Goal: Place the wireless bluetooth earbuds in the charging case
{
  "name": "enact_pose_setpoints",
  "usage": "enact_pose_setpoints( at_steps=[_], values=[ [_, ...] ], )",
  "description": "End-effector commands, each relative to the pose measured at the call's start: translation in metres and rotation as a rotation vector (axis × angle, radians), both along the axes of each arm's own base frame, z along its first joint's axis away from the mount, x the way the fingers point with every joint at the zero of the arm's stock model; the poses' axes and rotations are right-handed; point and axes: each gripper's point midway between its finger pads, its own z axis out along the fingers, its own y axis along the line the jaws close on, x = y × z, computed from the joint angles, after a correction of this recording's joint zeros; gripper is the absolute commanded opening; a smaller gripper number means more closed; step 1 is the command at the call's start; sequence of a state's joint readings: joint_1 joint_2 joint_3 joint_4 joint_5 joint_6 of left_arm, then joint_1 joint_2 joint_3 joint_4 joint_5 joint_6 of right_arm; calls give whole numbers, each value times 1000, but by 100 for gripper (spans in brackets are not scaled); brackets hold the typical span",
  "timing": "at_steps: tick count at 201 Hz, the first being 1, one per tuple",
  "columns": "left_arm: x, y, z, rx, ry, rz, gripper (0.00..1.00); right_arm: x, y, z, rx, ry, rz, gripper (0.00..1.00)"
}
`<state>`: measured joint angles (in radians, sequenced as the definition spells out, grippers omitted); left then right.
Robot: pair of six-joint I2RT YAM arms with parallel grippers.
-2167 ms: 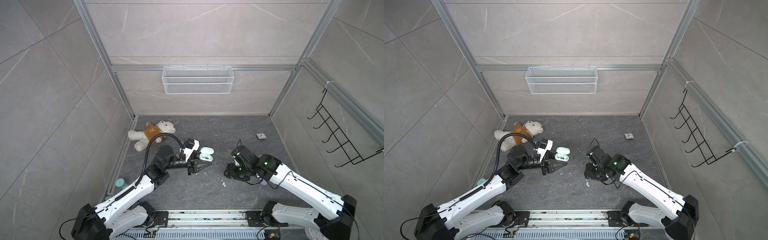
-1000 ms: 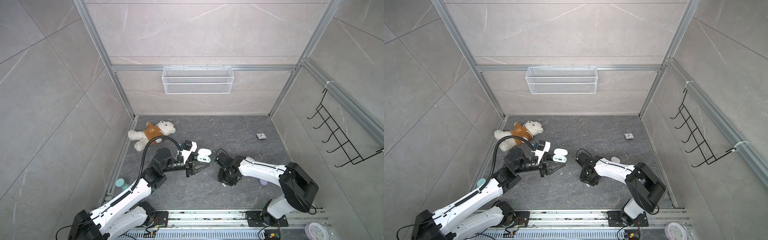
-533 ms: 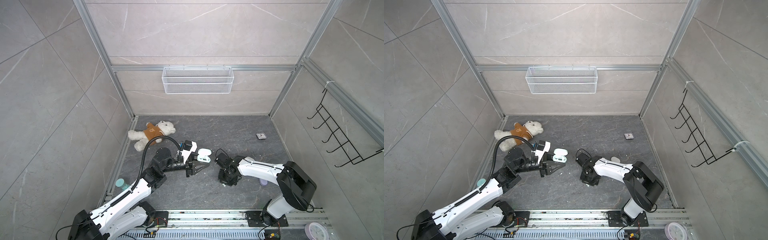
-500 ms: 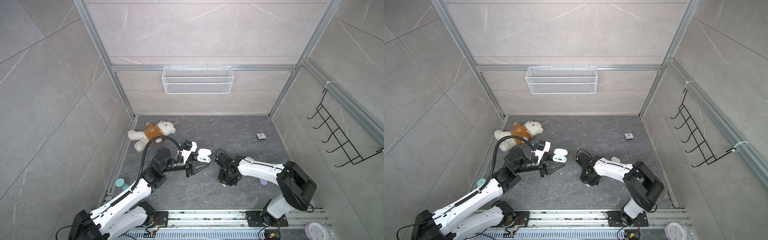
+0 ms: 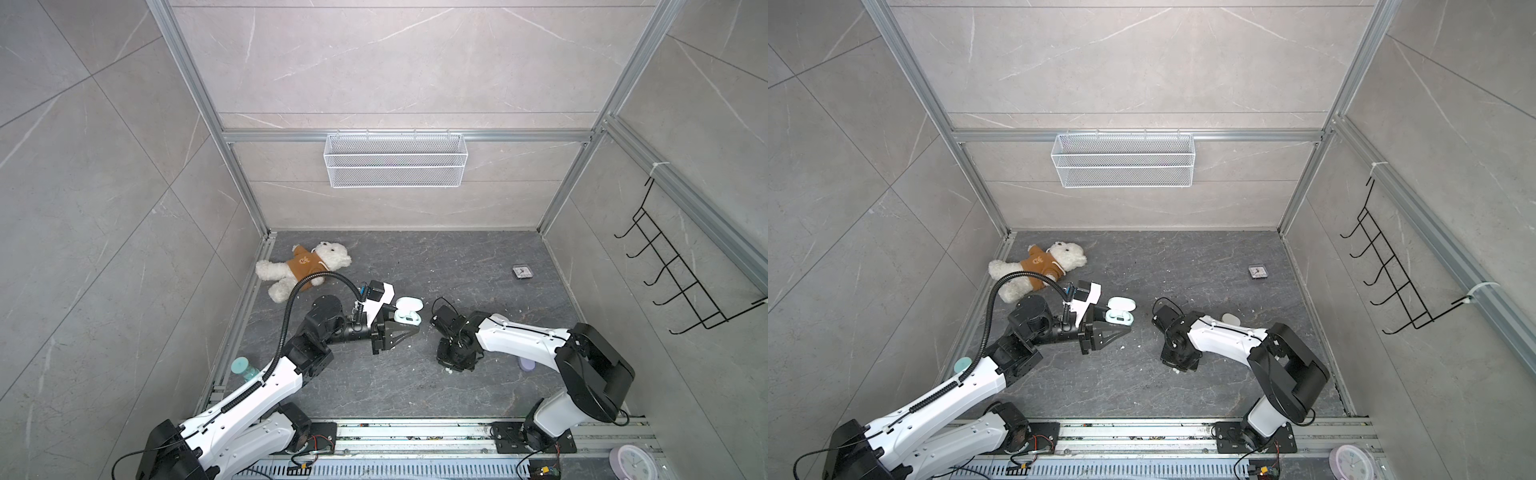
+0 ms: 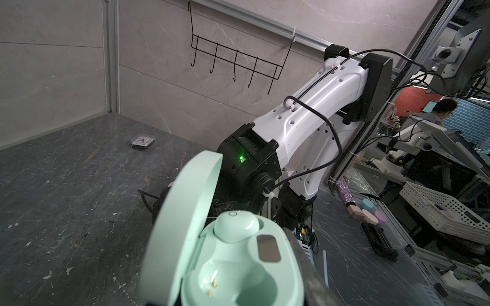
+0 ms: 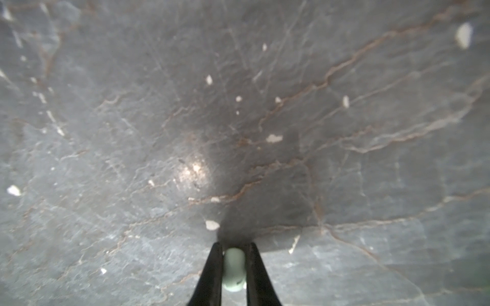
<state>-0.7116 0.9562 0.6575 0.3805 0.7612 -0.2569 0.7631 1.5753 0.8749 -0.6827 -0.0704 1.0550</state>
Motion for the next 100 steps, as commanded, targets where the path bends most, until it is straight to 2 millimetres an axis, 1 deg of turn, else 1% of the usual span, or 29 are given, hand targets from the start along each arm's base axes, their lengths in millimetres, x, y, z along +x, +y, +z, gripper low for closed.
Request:
enact_pose_setpoints(
  at_steps=[1, 39, 68, 73, 100],
  values=[
    [2, -2, 11, -28, -66, -2, 33, 6, -5, 29, 27, -72, -20, 9],
    [9, -8, 12, -31, -78, -2, 32, 12, -1, 94, 145, -204, -25, 9],
    [16, -15, 14, -50, -78, -9, 32, 16, 3, 150, 253, -318, -28, 8],
    [17, -16, 14, -51, -81, -11, 32, 17, 3, 160, 279, -332, -52, 8],
    [21, -22, 17, -58, -89, -18, 33, 18, 7, 209, 381, -440, -27, 7]
  ],
)
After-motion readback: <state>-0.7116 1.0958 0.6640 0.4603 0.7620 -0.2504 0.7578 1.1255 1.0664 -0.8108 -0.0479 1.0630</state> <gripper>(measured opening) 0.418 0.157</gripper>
